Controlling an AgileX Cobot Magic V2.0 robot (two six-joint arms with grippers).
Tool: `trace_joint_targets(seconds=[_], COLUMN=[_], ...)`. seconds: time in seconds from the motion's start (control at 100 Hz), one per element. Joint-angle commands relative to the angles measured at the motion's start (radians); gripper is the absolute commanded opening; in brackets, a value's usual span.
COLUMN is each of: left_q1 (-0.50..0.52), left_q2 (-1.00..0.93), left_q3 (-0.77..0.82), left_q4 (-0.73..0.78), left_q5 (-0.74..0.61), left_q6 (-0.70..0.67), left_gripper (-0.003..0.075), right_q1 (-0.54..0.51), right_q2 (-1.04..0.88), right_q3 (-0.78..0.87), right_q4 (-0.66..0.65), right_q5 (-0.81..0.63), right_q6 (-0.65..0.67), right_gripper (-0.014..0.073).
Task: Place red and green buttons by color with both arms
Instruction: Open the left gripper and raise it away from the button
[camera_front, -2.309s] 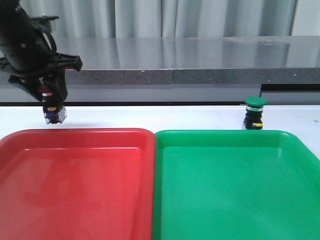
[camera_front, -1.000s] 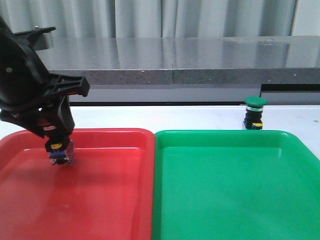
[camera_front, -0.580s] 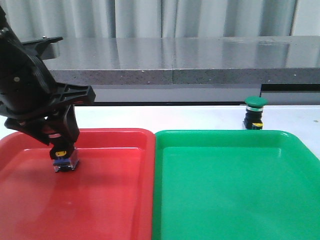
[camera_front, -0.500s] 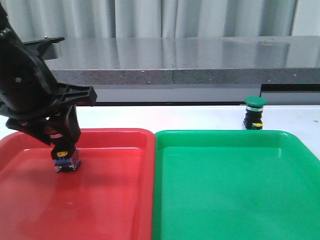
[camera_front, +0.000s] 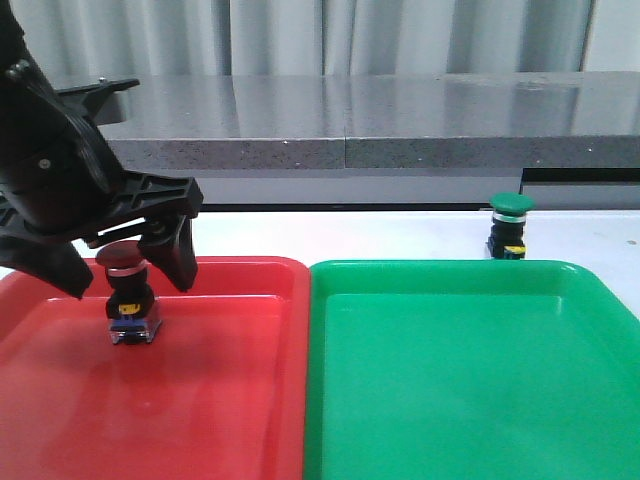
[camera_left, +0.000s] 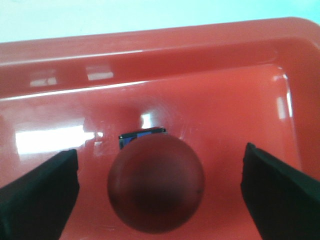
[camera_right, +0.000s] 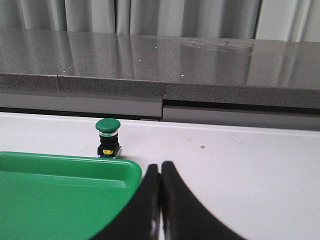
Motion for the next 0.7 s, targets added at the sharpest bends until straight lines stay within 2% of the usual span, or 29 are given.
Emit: trace_joint_targets(seconds=[0.0,0.25,0.42,0.69], left_q1=[-0.002,0.085,0.155,0.191], left_q2=[-0.083,-0.286,-0.442,-0.721], left_q3=[-0.022,-0.022,-0.012,0.192], left_q4=[-0.002,0.026,0.099,0.133], left_q5=[-0.048,-0.106,-0.154,-0.364], left_q6=[-0.011,-0.011,-0.011,-0.011], left_gripper=[0.0631,0.0631,0.0631,0.0613], right_q1=[-0.001,-0.001,-0.001,-0.001], right_q2=[-0.018,-0.018,-0.018,-0.018], right_q3=[-0.014,-0.014,-0.014,-0.014], right_q4=[0.000,0.000,0.000,0.000], right_q5=[-0.088,-0.088,-0.088,-0.088], right_q6=[-0.008,-0.008,-0.008,-0.008], right_gripper=[-0.0059,-0.0059,-0.0059,-0.0059])
